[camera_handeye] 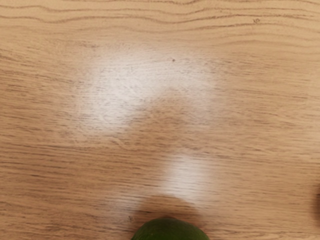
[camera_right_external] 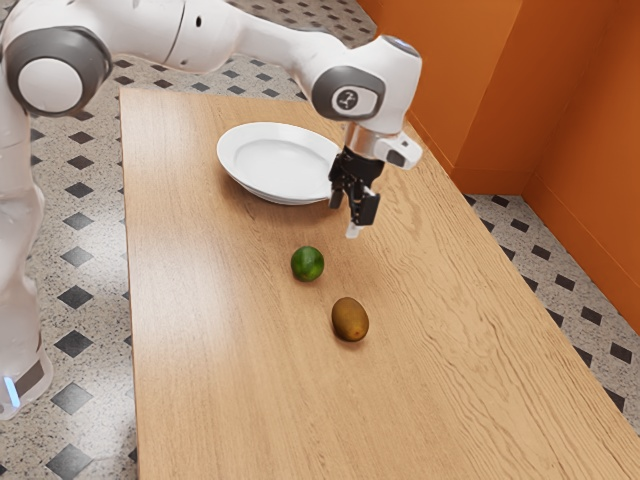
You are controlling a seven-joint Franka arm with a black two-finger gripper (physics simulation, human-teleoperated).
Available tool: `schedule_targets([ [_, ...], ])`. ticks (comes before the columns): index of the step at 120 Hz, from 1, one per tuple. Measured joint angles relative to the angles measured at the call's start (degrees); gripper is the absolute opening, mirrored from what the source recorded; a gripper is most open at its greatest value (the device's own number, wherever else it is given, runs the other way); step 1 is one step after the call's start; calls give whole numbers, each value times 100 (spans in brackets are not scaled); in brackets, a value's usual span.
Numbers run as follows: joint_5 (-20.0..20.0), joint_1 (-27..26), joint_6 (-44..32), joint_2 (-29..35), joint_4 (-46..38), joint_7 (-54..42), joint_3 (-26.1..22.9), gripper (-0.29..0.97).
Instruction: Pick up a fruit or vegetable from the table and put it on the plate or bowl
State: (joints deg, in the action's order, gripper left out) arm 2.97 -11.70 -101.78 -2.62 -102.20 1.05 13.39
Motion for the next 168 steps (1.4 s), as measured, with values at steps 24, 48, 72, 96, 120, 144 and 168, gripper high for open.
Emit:
schedule_targets([
  [24,7,-82,-252,20,-227,3,118,68],
  [48,6,-128,-442,347,-721,5,129,68],
  [72,-4,-97,-598,541,-1065,6,137,68],
  [96,-6,-40,-713,497,-1236,6,137,68],
  [120,0,-77,-894,496,-1516,6,137,68],
  [144,9,-111,-1053,402,-1644,7,173,68],
  [168,25,-118,-1178,352,-1772,8,179,68],
])
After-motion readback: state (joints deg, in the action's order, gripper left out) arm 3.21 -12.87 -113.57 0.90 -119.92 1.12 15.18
